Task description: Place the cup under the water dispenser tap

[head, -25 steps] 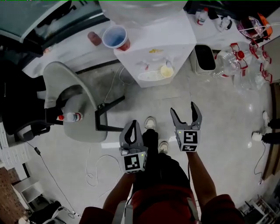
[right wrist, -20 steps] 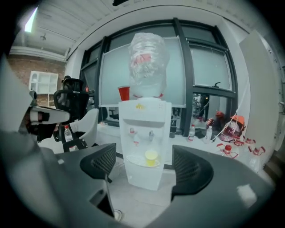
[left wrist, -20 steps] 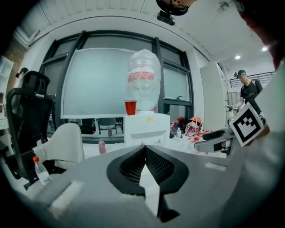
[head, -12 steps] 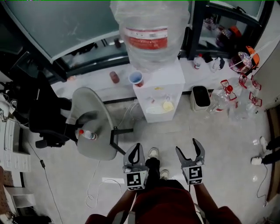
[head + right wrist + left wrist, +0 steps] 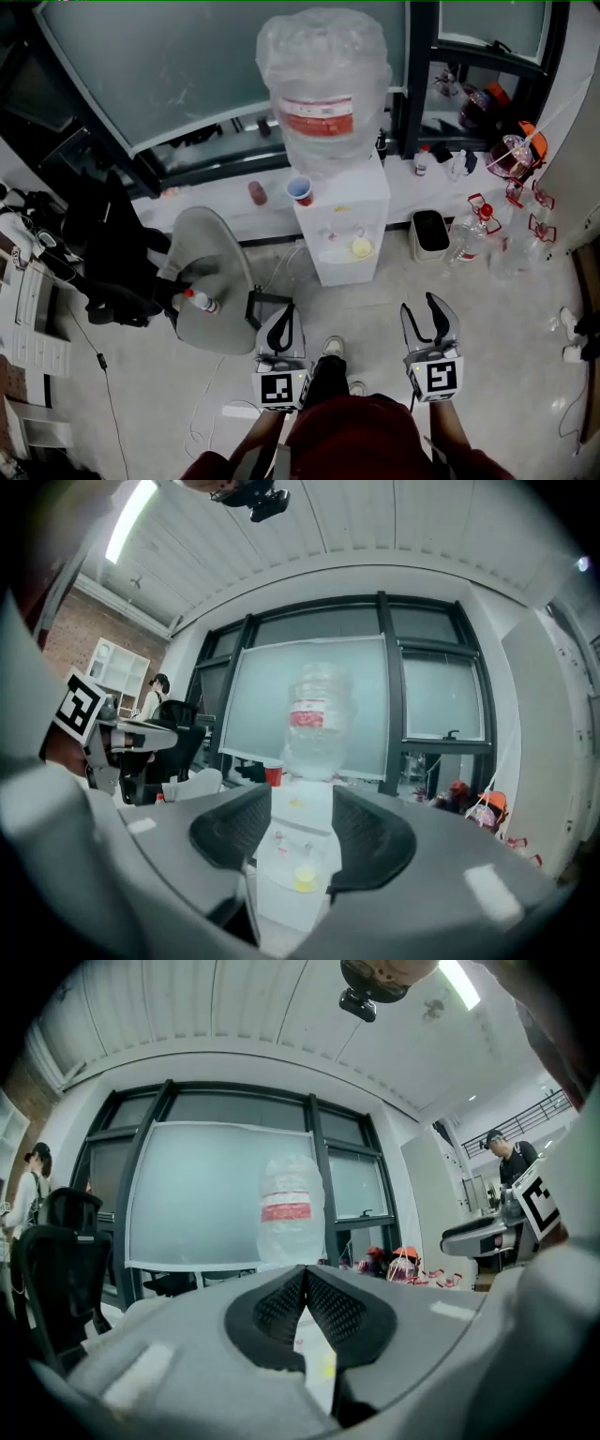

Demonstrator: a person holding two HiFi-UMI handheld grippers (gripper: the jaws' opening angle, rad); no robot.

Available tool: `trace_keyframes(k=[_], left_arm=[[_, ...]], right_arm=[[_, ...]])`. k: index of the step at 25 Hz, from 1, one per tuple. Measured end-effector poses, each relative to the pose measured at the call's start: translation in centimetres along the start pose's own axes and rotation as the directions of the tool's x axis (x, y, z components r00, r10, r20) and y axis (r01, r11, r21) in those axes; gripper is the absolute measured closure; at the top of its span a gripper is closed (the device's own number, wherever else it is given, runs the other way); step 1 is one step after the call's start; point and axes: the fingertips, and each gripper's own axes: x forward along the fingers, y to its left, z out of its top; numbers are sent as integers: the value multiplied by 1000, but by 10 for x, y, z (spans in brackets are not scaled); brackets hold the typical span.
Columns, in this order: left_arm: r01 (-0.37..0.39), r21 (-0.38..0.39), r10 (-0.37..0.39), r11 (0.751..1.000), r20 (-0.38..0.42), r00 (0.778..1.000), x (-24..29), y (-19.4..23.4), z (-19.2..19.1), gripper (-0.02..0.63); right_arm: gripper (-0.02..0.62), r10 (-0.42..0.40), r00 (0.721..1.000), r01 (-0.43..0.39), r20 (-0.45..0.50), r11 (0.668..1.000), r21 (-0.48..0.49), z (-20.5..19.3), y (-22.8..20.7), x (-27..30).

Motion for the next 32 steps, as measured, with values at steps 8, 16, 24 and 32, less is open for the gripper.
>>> trace_keyframes(k=[8, 16, 24, 32], left_arm=[[1, 26, -2, 1000, 46, 999, 7, -5, 45, 600], [-6, 33, 2, 999, 105, 994, 8, -2, 80, 600], [-3, 21, 0, 1000, 123, 992, 9, -6, 86, 600], [5, 26, -9, 1000, 139, 990, 7, -13, 93, 600]], right_arm=[[595, -57, 998, 58, 11, 994, -89, 46, -17, 6], [594, -47, 996, 53, 78, 995, -85, 73, -19, 4], [595, -48, 996, 56, 70, 993, -108, 75, -23, 2], [594, -50, 997, 56, 62, 993, -105, 73, -27, -1]])
